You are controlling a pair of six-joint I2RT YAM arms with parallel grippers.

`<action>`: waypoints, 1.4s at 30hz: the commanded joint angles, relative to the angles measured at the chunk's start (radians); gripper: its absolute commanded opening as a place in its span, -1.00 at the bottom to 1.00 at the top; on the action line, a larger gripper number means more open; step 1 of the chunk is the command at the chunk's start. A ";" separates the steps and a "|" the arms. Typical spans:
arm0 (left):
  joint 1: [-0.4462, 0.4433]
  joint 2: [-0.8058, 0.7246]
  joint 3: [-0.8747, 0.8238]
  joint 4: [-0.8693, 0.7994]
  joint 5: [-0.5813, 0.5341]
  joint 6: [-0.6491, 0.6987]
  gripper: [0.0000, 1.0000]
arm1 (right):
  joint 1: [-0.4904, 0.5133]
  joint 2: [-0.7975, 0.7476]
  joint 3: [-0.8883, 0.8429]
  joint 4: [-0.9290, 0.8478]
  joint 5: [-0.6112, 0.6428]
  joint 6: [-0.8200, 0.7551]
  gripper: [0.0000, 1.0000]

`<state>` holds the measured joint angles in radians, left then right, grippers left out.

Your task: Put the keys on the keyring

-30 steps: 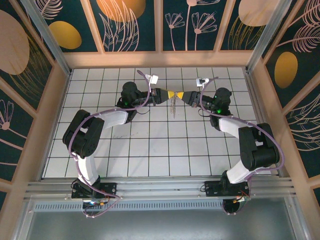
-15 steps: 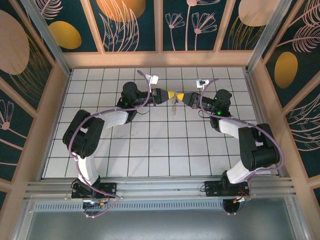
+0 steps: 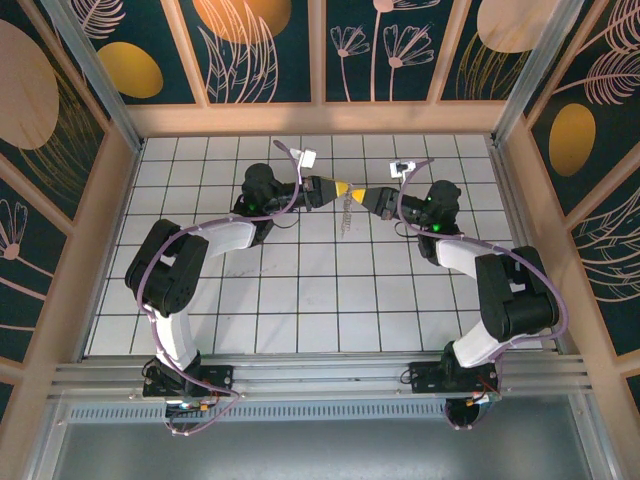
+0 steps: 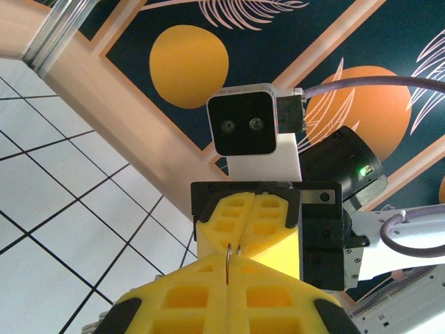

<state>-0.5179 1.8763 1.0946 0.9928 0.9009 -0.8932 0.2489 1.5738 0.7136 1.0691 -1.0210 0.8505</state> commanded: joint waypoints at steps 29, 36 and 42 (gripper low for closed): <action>-0.005 -0.047 -0.013 0.116 -0.039 -0.037 -1.00 | -0.032 -0.141 -0.012 -0.335 -0.053 -0.242 -0.49; -0.007 -0.047 -0.024 0.135 -0.048 -0.049 -1.00 | -0.071 -0.190 -0.063 -0.234 0.015 -0.147 -0.40; -0.007 -0.043 -0.040 0.179 -0.067 -0.080 -1.00 | -0.049 -0.226 -0.098 -0.103 0.209 -0.031 -0.22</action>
<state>-0.5201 1.8671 1.0664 1.0756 0.8505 -0.9421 0.1841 1.3952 0.6323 0.8448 -0.9344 0.7494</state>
